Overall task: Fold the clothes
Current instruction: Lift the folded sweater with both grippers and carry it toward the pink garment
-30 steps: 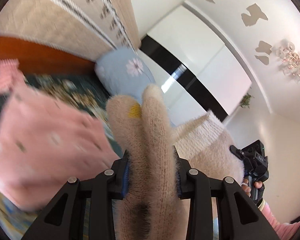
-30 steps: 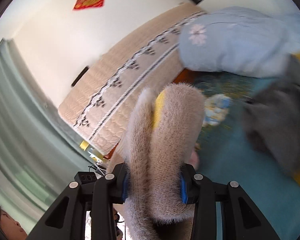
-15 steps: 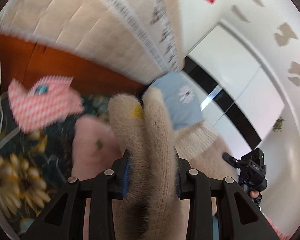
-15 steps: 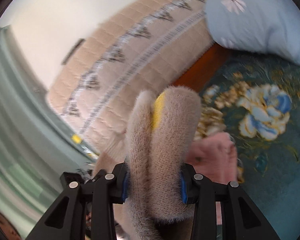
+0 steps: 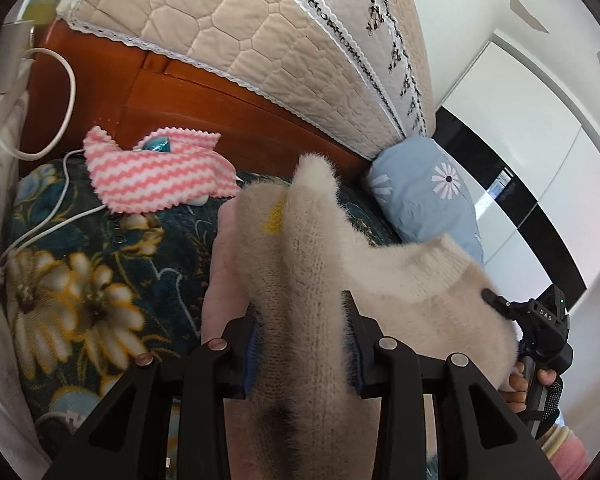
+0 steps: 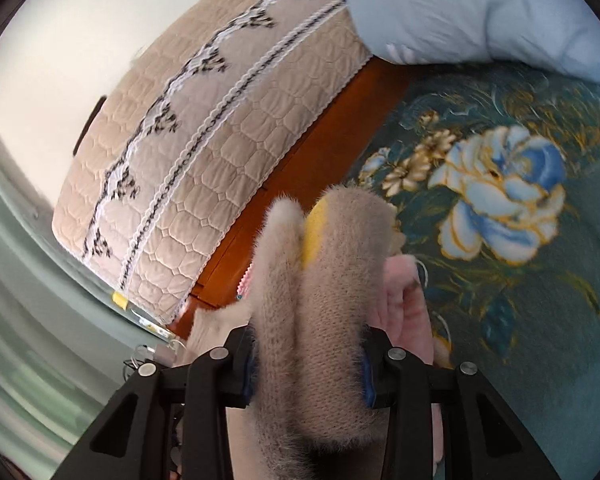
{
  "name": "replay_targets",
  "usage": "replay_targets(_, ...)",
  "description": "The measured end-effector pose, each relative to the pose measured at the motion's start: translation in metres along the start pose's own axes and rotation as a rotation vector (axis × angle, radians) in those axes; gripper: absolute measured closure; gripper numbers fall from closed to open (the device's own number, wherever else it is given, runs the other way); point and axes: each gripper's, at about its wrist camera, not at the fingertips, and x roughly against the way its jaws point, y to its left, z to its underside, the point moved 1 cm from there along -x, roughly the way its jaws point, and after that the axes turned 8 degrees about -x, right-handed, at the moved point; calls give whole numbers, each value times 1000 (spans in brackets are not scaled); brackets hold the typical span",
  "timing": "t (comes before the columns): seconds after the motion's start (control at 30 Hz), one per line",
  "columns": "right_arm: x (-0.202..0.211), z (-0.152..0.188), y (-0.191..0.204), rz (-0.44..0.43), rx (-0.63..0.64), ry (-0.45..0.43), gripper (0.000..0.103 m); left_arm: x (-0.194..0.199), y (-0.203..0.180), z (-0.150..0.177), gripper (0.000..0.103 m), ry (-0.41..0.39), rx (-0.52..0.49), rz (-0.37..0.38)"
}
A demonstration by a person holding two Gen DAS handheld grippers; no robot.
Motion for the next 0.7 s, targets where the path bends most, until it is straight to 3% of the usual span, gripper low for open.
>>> replay_targets(0.1,-6,7,-24,18,-69,3,63,8,-6,-3,71,-43,-28,9)
replay_targets(0.17,-7,11,-36,-15,-126,-3,62,17,-12,-5,72,-82,-61,14)
replay_targets(0.3,-8,12,-20,-66,-90,13,62,38,-16,-11,72,-179,-97,-13)
replay_targets(0.47,-21,17,-8,3,-11,48,60,16,4,-6,69,-33,-38,-114)
replay_targets(0.6,-18,15,-32,4,-111,43,59,10,0,-3,64,-5,-75,-134)
replay_targets(0.7,-16,12,-28,30,-113,51,55,11,4,-4,59,17,-49,-138)
